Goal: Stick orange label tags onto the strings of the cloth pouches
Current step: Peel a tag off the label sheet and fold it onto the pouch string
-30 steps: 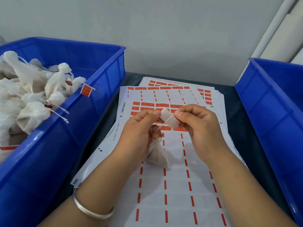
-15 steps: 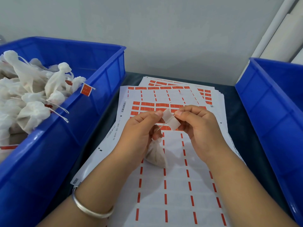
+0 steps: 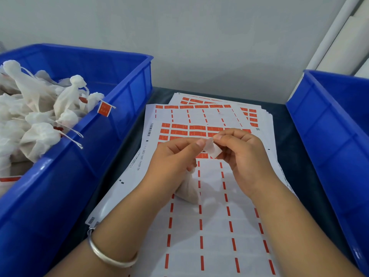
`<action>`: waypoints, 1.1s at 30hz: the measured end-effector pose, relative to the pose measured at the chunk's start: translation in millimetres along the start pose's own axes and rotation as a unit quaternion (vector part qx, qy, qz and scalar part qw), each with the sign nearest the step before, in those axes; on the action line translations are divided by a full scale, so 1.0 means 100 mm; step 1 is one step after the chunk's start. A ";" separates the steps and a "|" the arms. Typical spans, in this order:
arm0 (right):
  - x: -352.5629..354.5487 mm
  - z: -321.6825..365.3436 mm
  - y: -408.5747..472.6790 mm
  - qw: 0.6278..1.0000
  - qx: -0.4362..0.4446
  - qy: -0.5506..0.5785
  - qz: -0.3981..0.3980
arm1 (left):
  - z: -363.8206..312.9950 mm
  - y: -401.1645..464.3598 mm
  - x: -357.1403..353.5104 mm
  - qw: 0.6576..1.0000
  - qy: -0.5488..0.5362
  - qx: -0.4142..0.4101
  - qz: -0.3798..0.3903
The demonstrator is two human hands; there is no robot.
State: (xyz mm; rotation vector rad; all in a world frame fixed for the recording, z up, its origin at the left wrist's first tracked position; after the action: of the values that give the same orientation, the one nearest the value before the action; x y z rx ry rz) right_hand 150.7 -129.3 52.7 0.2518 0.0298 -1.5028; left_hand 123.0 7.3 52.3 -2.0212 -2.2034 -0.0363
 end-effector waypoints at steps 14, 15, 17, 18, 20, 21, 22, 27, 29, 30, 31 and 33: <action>0.01 0.00 0.00 1.000 -0.012 0.002 -0.001 | -0.04 -0.04 -0.02 0.988 0.075 -0.134 -0.004; 0.01 0.00 0.00 1.000 -0.013 -0.001 -0.004 | -0.03 -0.04 -0.02 0.986 0.087 -0.140 -0.010; 0.00 0.00 0.00 1.000 -0.015 -0.006 -0.007 | -0.03 -0.03 -0.02 0.983 0.106 -0.148 -0.016; -0.01 0.00 0.00 1.000 -0.015 -0.007 -0.006 | -0.03 -0.03 -0.02 0.982 0.114 -0.150 -0.018; -0.01 0.01 0.00 1.000 -0.015 -0.006 -0.003 | -0.03 -0.03 -0.02 0.978 0.133 -0.157 -0.021; -0.01 0.01 0.00 1.000 -0.015 -0.004 -0.001 | -0.02 -0.03 -0.02 0.977 0.141 -0.159 -0.022; -0.01 0.01 0.00 1.000 -0.015 -0.002 0.001 | -0.02 -0.03 -0.02 0.976 0.148 -0.160 -0.021; -0.01 0.02 -0.01 1.000 -0.013 0.001 0.001 | 0.01 -0.04 -0.03 0.969 0.171 -0.173 -0.034; -0.02 0.01 -0.01 1.000 -0.013 0.003 0.002 | 0.01 -0.04 -0.03 0.967 0.177 -0.179 -0.041; -0.02 0.01 -0.01 1.000 -0.013 0.003 0.004 | 0.01 -0.04 -0.03 0.966 0.180 -0.183 -0.042; -0.02 0.01 -0.01 1.000 -0.014 0.001 0.005 | 0.01 -0.04 -0.03 0.964 0.183 -0.187 -0.044; -0.03 0.00 0.00 1.000 -0.015 0.000 0.005 | 0.02 -0.04 -0.03 0.963 0.186 -0.189 -0.049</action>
State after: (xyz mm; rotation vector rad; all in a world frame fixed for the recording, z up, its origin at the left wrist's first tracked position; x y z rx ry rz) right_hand 150.2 -126.9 53.4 0.2269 0.0503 -1.4913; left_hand 118.9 4.5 50.7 -1.8690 -2.1640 -0.8348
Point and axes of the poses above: each hand's wrist, its own y-axis towards the middle knuckle, its own x-axis out of the back of the hand, z = x × y, the point moved 2 cm from there along y, towards the middle knuckle, and after that the axes turned 8 degrees about y, right-handed, at the moved point
